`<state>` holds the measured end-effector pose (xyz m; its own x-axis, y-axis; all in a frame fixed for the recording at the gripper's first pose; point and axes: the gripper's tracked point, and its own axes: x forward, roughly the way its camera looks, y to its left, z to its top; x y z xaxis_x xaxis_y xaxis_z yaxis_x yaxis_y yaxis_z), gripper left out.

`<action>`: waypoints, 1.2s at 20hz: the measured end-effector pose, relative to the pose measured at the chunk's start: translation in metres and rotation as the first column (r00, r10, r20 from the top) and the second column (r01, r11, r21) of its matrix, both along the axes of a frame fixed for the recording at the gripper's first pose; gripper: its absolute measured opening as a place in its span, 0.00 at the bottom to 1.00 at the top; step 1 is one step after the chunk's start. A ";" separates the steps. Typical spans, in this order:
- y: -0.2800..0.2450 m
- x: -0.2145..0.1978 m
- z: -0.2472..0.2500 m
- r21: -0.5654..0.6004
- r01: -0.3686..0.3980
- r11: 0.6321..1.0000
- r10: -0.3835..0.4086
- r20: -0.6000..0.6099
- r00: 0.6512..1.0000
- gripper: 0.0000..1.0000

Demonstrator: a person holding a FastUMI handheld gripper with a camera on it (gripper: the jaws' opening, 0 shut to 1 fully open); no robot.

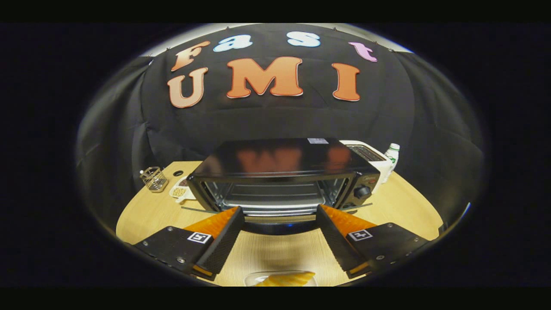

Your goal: Open the toaster oven, put the food inside, and close the toaster oven door.

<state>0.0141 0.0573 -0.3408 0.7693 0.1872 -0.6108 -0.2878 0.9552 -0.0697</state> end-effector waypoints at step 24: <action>-0.046 -0.102 -0.112 -0.102 0.004 0.995 -0.034 -0.297 0.954 1.00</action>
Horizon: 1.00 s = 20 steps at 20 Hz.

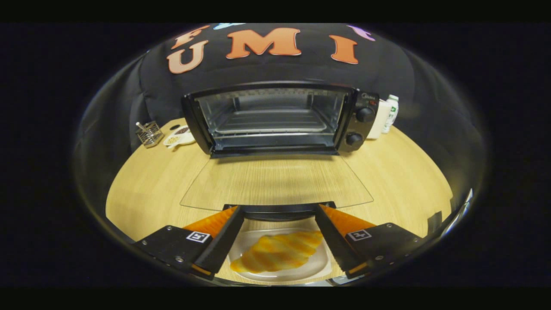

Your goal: Open the toaster oven, put the food inside, and close the toaster oven door.

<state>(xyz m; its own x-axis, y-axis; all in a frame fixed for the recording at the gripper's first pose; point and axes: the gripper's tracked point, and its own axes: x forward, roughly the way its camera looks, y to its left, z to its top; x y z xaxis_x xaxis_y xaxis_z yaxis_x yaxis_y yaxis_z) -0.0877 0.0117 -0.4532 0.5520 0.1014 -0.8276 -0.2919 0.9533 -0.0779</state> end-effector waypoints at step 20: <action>-0.012 -0.065 0.038 -0.023 0.258 0.966 -0.258 -0.016 0.966 1.00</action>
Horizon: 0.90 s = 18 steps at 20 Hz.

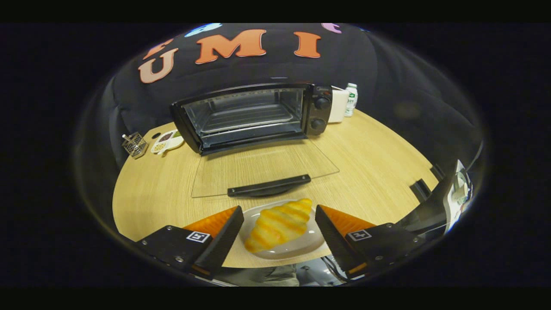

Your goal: Open the toaster oven, put the food inside, and close the toaster oven door.

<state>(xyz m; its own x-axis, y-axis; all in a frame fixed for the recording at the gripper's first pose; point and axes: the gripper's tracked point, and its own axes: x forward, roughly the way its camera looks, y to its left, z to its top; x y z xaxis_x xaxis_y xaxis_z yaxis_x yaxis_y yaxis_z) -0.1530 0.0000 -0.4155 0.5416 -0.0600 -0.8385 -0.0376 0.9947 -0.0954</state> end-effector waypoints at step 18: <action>0.017 -0.046 -0.070 0.003 0.189 0.982 -0.186 -0.150 0.971 0.97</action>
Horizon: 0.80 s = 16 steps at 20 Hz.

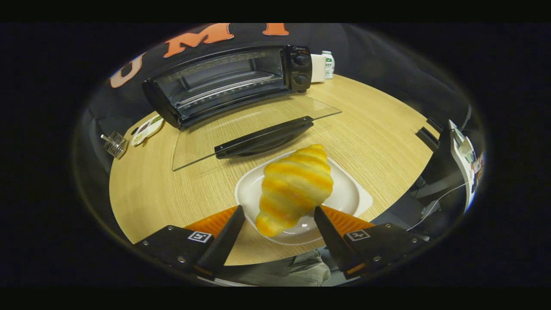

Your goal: Open the toaster oven, put the food inside, and close the toaster oven door.

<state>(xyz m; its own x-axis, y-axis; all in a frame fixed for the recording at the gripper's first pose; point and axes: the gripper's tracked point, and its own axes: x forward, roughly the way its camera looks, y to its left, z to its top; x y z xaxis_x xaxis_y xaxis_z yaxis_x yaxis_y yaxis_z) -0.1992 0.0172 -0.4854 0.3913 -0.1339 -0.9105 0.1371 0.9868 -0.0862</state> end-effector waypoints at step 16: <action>0.018 0.008 0.043 0.233 0.098 0.968 -0.114 0.060 0.992 0.32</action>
